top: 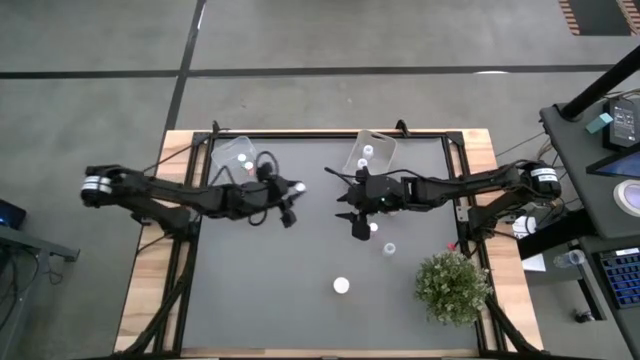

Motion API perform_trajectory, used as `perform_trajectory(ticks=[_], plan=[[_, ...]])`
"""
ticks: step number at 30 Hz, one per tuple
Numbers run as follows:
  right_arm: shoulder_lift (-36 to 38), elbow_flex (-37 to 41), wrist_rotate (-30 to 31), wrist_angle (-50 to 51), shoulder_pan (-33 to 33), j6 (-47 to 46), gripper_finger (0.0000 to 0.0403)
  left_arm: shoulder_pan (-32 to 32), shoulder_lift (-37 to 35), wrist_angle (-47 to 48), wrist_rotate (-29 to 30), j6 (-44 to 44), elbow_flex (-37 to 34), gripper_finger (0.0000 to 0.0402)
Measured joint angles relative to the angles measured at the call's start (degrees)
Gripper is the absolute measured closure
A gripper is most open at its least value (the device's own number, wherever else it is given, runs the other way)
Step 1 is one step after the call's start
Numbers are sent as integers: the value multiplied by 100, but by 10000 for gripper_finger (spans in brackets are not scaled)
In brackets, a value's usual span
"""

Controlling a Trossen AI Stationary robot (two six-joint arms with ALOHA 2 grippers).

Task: Pick and place medicine bottles into bin by pill shape (circle, oval)
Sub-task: Put the blue pill bottle into the transparent bin

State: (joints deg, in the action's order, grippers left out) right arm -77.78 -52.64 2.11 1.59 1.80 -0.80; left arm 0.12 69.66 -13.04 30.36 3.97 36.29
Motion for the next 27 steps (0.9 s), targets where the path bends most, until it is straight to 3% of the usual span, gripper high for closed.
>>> perform_trajectory(ticks=[7, 10, 21, 27], plan=[[-32, 4, 2, -16, 0, 31, 202, 4, -1390, 501, 1899, 724, -981, 299], [-33, 4, 2, -22, 0, 33, 202, 24, -1845, 646, 2345, 922, -1334, 299], [-33, 4, 2, -26, 0, 35, 202, 193, -2931, 839, 2533, 1418, -2116, 299], [-33, 7, 4, -14, 0, 43, 202, 322, -3608, 1549, 1770, 1241, -1949, 299]])
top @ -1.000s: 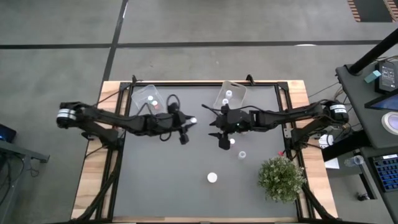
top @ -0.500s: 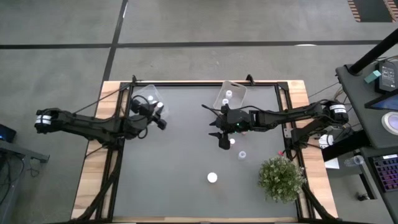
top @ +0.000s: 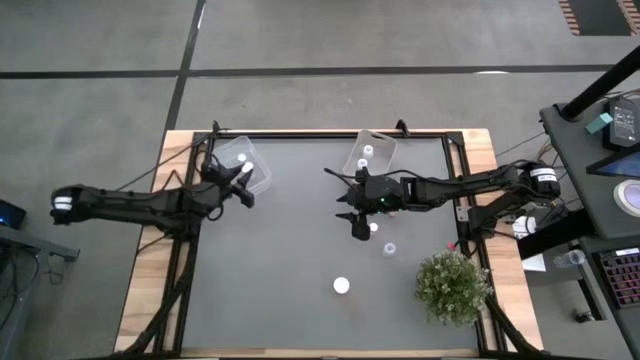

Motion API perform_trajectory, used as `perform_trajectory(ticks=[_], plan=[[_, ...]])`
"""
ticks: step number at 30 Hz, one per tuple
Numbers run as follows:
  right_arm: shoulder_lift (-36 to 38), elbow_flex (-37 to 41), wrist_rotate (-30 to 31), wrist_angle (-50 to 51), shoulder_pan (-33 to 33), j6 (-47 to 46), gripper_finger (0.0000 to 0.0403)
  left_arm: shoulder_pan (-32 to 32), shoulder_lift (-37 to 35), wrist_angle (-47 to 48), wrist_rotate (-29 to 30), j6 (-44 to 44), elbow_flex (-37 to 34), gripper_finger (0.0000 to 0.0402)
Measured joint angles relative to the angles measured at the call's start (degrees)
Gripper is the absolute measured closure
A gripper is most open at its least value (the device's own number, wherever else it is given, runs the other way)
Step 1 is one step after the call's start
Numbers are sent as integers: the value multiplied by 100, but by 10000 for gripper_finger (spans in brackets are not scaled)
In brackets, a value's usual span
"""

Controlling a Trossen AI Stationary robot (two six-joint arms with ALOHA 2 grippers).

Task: Pick and place medicine bottles into bin by pill shape (circle, oval)
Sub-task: Put the blue pill bottle into the transparent bin

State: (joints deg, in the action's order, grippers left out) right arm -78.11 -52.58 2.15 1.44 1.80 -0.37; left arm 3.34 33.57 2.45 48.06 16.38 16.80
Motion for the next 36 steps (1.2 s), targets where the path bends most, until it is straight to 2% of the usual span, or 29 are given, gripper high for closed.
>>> perform_trajectory(ticks=[4, 7, 9, 16, 18, 25, 29, 36], plan=[[0, 0, -1, -1, 0, 35, 202, 251, -251, 1061, -510, 112, 265, 301], [0, 0, -2, -1, 0, 35, 202, 491, -283, 2016, -523, 279, 532, 303], [-2, 0, -2, -1, 0, 35, 202, 699, -266, 2220, -525, 280, 560, 304], [-2, 2, 0, -43, 0, 35, 202, 1382, 169, 2153, -532, 872, 311, 305], [-2, 4, 0, -43, 0, 35, 202, 1475, 322, 1860, -493, 943, 223, 305], [-2, 7, -2, -42, 0, 35, 202, 1641, 864, 1246, -67, 1187, 191, 304], [-2, 9, 0, -41, 0, 38, 202, 1647, 1213, 1120, -18, 1319, 98, 304], [-2, 9, -2, -38, 0, 35, 202, 1649, 1637, 266, 59, 1323, -215, 303]])
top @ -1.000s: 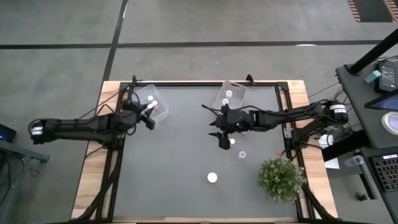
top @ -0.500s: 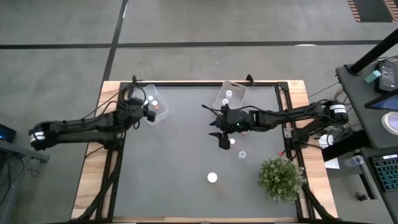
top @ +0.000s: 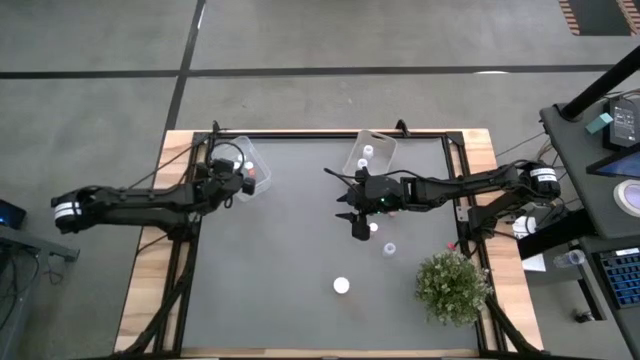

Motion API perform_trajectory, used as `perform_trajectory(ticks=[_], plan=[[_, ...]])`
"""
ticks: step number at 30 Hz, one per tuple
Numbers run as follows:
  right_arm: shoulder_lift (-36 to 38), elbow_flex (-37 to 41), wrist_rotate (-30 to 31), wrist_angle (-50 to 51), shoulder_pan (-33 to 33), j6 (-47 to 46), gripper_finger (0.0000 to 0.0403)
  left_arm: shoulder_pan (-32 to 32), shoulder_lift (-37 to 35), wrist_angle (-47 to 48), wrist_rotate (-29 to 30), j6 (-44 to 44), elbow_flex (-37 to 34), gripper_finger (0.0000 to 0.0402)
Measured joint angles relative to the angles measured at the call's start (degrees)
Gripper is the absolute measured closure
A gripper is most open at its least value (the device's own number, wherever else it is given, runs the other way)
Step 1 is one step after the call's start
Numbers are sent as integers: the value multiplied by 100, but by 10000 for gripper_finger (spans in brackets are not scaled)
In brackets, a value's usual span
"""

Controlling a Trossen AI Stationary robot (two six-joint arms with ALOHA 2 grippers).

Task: Pick and place medicine bottles into bin by pill shape (circle, oval)
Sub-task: Put the blue pill bottle into the transparent bin

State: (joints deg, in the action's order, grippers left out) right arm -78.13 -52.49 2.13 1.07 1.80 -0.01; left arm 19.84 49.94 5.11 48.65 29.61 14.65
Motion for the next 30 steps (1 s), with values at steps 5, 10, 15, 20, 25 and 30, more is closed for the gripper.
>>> perform_trajectory(ticks=[5, 10, 15, 20, 25, 30], plan=[[0, 0, 0, -1, 0, 0, 202, 0, 283, -53, 268, -38, -13, 303], [0, 0, 2, -1, 0, 0, 202, 0, 620, -225, 268, -9, -15, 303], [0, 0, 2, -1, -1, -34, 202, 7, 926, -529, 284, 2, -15, 303], [0, 0, 2, 0, -2, -39, 202, 9, 1139, -738, 289, 6, -15, 303], [0, 0, 1, -1, 0, -42, 202, 9, 1260, -770, 292, 8, -15, 303], [0, 0, 1, -1, -1, -42, 202, 9, 1268, -765, 295, 15, -15, 303]])
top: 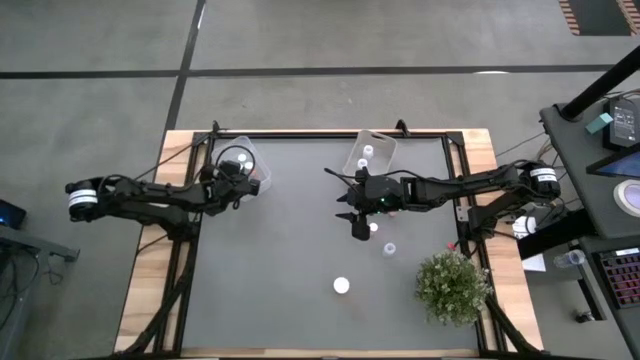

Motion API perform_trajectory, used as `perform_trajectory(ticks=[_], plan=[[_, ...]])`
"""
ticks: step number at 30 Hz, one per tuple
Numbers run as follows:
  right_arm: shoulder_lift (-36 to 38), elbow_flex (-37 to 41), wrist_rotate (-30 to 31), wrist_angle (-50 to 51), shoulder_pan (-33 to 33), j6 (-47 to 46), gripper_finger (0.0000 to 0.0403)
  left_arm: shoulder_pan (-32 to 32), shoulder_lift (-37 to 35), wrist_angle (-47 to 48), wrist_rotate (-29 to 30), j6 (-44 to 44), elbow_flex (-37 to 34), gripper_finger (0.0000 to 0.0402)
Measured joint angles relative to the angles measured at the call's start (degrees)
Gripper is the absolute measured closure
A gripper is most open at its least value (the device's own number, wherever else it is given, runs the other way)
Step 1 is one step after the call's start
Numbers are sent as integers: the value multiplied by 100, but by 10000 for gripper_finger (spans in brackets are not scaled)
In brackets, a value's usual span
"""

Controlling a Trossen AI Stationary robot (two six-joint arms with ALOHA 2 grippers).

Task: Pick and place medicine bottles into bin by pill shape (circle, oval)
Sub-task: Put the blue pill bottle into the transparent bin, then put the white pill bottle into the gray bin

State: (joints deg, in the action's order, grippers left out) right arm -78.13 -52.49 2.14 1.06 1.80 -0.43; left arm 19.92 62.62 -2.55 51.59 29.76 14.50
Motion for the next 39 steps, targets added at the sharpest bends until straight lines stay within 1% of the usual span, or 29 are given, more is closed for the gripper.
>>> perform_trajectory(ticks=[5, 12, 16, 27, 35, 39], plan=[[0, 0, 0, 1, 1, 0, 202, 0, -23, -2, -7, 7, 0, 300], [-1, 0, -1, 0, -1, 0, 202, 0, -15, 9, -25, 9, 0, 253], [-1, 1, -1, 0, 0, 0, 202, 0, -15, 11, -46, 2, 0, 237], [-2, 2, 0, 1, 1, -2, 202, 0, -84, 73, -165, -58, 0, 233], [-2, 1, -1, 2, -1, -3, 202, 0, -715, 847, -182, -239, 195, 233], [-2, 0, 2, 6, 0, -199, 202, -4, -1107, 920, -346, -620, 275, 233]])
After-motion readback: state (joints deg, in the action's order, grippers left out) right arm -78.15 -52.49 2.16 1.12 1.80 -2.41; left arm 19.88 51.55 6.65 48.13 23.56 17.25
